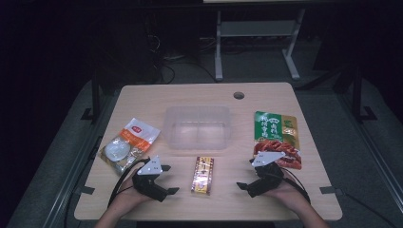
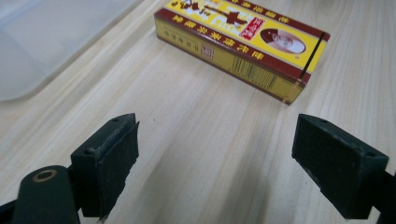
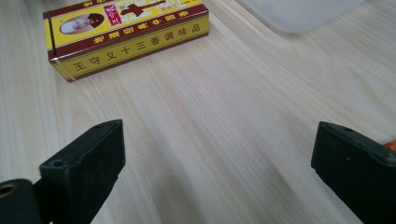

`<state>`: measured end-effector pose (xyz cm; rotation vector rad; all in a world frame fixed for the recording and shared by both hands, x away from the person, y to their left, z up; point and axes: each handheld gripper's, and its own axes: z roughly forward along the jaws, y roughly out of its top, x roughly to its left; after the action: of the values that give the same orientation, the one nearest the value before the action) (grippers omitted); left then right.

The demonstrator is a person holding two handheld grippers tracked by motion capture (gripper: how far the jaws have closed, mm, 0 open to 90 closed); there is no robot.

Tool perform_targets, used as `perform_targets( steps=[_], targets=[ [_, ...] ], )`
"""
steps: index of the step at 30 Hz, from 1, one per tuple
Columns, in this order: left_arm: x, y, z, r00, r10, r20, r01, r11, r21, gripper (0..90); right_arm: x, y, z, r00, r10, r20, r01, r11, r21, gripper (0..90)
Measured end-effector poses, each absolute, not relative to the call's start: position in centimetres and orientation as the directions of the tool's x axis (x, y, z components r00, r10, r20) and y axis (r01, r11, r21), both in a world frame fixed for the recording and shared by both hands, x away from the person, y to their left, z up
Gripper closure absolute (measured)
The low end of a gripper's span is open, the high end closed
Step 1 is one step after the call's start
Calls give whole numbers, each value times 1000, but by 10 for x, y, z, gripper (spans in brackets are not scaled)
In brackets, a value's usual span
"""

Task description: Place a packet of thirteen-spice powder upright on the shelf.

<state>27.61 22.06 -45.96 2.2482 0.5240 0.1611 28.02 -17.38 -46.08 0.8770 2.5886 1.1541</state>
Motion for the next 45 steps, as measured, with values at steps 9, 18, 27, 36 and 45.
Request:
perform_targets(
  steps=[9,18,27,36,45],
  targets=[
    [279,216,-449,918,395,-39,288,-595,750,429,280,-177,-458,-808,584,81,441,508,740,25],
    [297,198,-434,919,391,-43,291,-601,745,894,281,-177,-458,-802,591,84,449,504,738,26],
    [320,169,-424,936,352,-19,244,-609,754,897,280,-179,-458,-804,586,99,454,497,740,28],
    [339,138,-422,952,306,-28,215,-599,771,897,280,-179,-458,-807,582,95,446,497,744,28],
    [347,103,-430,966,256,-29,189,-629,754,897,278,-178,-458,-803,588,98,451,491,746,29]
  ],
)
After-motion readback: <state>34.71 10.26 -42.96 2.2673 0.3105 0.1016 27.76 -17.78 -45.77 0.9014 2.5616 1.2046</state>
